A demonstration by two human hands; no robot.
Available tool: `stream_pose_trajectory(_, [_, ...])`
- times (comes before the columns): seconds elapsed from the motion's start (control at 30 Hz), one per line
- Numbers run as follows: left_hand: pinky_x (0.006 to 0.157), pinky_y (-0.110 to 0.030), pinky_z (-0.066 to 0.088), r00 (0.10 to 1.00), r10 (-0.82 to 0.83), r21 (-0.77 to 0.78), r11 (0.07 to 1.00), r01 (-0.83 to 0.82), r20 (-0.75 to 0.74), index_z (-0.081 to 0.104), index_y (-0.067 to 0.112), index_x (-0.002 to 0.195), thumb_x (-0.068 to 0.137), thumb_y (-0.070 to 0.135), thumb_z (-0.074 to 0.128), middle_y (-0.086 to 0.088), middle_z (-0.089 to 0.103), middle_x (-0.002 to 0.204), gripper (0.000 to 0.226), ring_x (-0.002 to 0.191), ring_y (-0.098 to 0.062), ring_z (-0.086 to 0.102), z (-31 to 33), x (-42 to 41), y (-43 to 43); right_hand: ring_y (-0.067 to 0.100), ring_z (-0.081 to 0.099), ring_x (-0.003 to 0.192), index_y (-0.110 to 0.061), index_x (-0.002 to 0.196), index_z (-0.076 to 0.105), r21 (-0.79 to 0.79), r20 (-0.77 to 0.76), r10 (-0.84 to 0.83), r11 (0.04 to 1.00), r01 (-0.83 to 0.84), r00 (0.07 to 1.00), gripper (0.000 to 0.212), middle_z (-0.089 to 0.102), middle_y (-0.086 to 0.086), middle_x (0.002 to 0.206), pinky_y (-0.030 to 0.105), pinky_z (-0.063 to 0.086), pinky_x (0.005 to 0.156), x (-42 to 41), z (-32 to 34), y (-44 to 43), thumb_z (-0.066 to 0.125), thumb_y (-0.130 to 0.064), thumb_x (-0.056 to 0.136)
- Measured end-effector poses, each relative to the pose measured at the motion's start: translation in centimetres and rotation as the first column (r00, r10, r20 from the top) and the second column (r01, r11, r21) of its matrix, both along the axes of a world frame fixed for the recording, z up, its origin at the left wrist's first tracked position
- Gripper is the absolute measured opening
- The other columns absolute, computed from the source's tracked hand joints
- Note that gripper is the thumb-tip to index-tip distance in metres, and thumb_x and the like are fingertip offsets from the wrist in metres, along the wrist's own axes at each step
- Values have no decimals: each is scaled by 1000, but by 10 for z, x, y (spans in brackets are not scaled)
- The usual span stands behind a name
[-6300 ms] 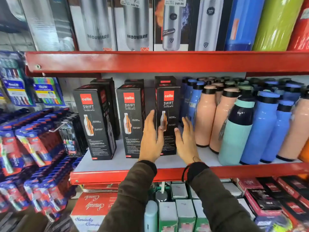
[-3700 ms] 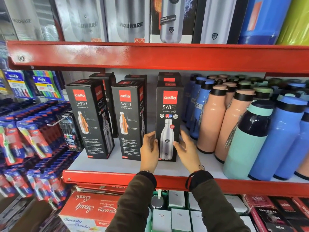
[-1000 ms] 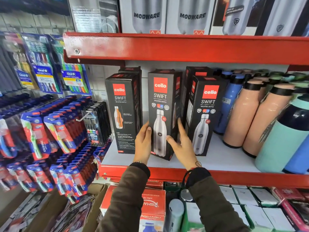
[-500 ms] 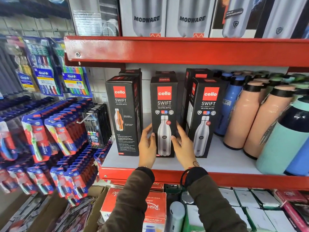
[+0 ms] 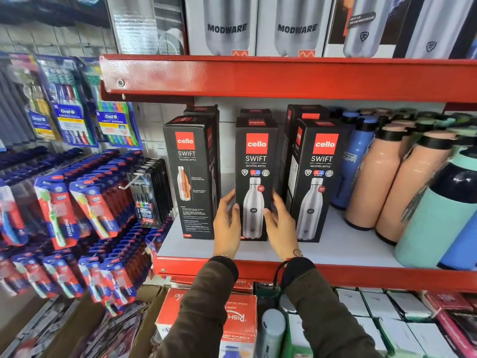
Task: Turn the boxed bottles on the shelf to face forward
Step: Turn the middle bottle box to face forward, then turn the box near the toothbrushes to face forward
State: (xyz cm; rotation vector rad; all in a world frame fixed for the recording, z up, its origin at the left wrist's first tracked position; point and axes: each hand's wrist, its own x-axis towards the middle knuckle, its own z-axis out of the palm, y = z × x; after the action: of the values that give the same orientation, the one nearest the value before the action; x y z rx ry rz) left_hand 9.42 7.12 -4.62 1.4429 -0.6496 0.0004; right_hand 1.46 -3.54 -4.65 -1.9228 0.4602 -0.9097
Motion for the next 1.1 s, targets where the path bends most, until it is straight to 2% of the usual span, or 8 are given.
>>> stream_pose_trajectory(0.2, [93, 5, 37, 1000, 31, 5, 999, -31, 2, 50, 19, 142, 105, 11, 45, 8, 58, 136, 39, 112, 28, 49, -2, -3, 2, 18, 55, 128, -21, 146, 40, -1, 40, -61, 998, 61, 997, 51, 53, 6, 144, 36, 44, 111, -4, 2, 6, 54, -14, 98])
stream_pose_trajectory(0.4, [94, -1, 41, 998, 54, -53, 997, -53, 20, 50, 16, 140, 104, 16, 48, 3, 58, 134, 36, 116, 14, 54, -3, -11, 16, 8, 60, 107, -24, 135, 51, -15, 201, -154, 987, 161, 967, 44, 56, -1, 129, 8, 51, 79, -17, 13, 22, 59, -10, 94])
stream_pose_trajectory(0.53, [94, -5, 41, 994, 98, -107, 990, -91, 56, 52, 16, 137, 105, 16, 47, 3, 61, 129, 33, 117, 2, 57, 3, -13, 35, 2, 61, 99, -25, 129, 56, -62, 272, -115, 989, 136, 956, 38, 58, -3, 122, 10, 51, 74, -15, 19, 41, 59, -11, 94])
stream_pose_trajectory(0.63, [95, -8, 41, 982, 156, -118, 983, -144, 107, 55, 14, 134, 105, 15, 47, 2, 62, 126, 30, 116, -2, 58, 7, -4, 52, 5, 61, 100, -25, 127, 57, -75, 276, -71, 993, 96, 958, 36, 57, -4, 122, 16, 53, 76, -3, 20, 56, 61, -12, 93])
stream_pose_trajectory(0.77, [103, -14, 42, 962, 221, -125, 971, -202, 158, 59, 12, 128, 105, 14, 46, 2, 63, 128, 27, 122, -6, 57, 8, 18, 76, 9, 63, 102, -22, 126, 58, -80, 258, -22, 996, 44, 966, 35, 58, 0, 127, 8, 49, 75, 20, 17, 78, 61, -12, 93])
stream_pose_trajectory(0.9, [88, -7, 41, 956, 261, -139, 960, -242, 136, 59, 18, 126, 105, 20, 45, 15, 60, 120, 26, 106, 2, 56, 8, 44, 95, 6, 61, 110, -25, 133, 54, -44, 203, 21, 999, -12, 979, 40, 55, -5, 134, 7, 50, 75, 43, 12, 96, 60, -14, 95])
stream_pose_trajectory(1.0, [87, -1, 38, 954, 261, -74, 965, -252, 148, 52, 21, 136, 105, 20, 44, 7, 48, 129, 32, 111, 9, 49, 4, 64, 103, 10, 54, 123, -20, 142, 47, -20, 136, 37, 999, -35, 990, 48, 48, -5, 138, 2, 46, 84, 58, 9, 104, 59, -18, 96])
stream_pose_trajectory(1.1, [96, 2, 33, 971, 189, 8, 981, -192, 144, 45, 19, 145, 106, 19, 42, 5, 44, 141, 39, 115, 22, 42, 1, 82, 106, 16, 50, 133, -20, 145, 41, -34, 85, 22, 999, -19, 996, 52, 49, -2, 143, 31, 45, 109, 74, 8, 108, 57, -19, 96])
